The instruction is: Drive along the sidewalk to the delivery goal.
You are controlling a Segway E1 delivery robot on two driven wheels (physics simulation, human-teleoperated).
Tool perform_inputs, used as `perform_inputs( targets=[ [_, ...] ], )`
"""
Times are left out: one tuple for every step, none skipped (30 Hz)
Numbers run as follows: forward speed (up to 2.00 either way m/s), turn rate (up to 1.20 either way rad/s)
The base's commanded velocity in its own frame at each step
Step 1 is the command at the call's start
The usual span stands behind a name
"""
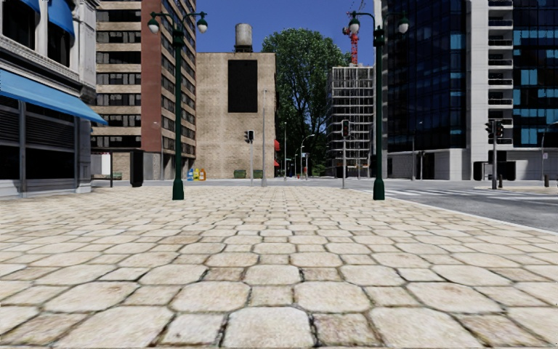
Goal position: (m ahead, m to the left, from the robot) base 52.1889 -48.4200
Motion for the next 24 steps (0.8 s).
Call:
perform_inputs(
  targets=[
    [2.00, 0.00],
    [2.00, 0.00],
    [2.00, 0.00],
    [2.00, 0.00],
    [2.00, 0.00],
    [2.00, 0.00],
    [2.00, 0.00],
    [2.00, 0.00],
    [2.00, 0.00],
    [2.00, 0.00],
    [2.00, 0.00],
    [2.00, 0.00],
    [2.00, 0.00],
    [2.00, 0.00],
    [2.00, 0.00],
    [2.00, 0.00],
    [2.00, 0.00],
    [2.00, 0.00],
    [2.00, 0.00],
    [2.00, 0.00],
    [2.00, 0.00],
    [2.00, 0.00],
    [2.00, 0.00],
    [2.00, 0.00]
  ],
)
